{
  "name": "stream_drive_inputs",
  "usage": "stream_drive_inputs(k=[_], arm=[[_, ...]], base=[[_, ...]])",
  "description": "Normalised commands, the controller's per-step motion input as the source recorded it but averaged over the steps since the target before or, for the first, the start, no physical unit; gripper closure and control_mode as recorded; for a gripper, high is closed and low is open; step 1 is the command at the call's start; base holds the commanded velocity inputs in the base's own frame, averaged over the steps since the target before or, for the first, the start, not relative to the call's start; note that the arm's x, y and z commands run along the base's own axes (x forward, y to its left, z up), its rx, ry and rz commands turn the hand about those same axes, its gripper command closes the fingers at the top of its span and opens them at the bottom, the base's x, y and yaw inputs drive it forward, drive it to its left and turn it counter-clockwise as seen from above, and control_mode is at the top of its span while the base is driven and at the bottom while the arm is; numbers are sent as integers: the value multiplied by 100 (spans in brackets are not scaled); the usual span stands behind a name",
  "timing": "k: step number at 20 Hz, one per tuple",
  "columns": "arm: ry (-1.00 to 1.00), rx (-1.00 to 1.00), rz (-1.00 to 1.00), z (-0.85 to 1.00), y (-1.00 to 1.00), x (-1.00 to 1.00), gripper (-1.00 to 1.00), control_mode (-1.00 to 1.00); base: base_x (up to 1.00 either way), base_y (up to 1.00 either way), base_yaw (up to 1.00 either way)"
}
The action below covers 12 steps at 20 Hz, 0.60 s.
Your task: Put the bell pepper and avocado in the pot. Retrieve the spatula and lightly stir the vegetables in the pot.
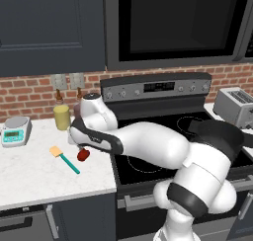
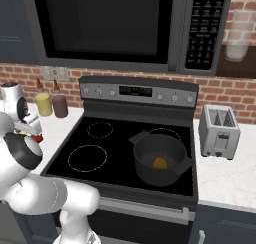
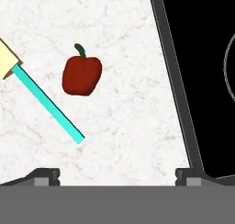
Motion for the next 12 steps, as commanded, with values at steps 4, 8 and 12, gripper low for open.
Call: stream_drive_inputs(k=[4,8,12], arm=[[1,0,-4,-30,11,36,-100,-100],[0,0,-2,-13,0,29,-100,-100],[0,0,-1,-14,2,23,-100,-100]], base=[[0,0,0],[0,0,0],[0,0,0]])
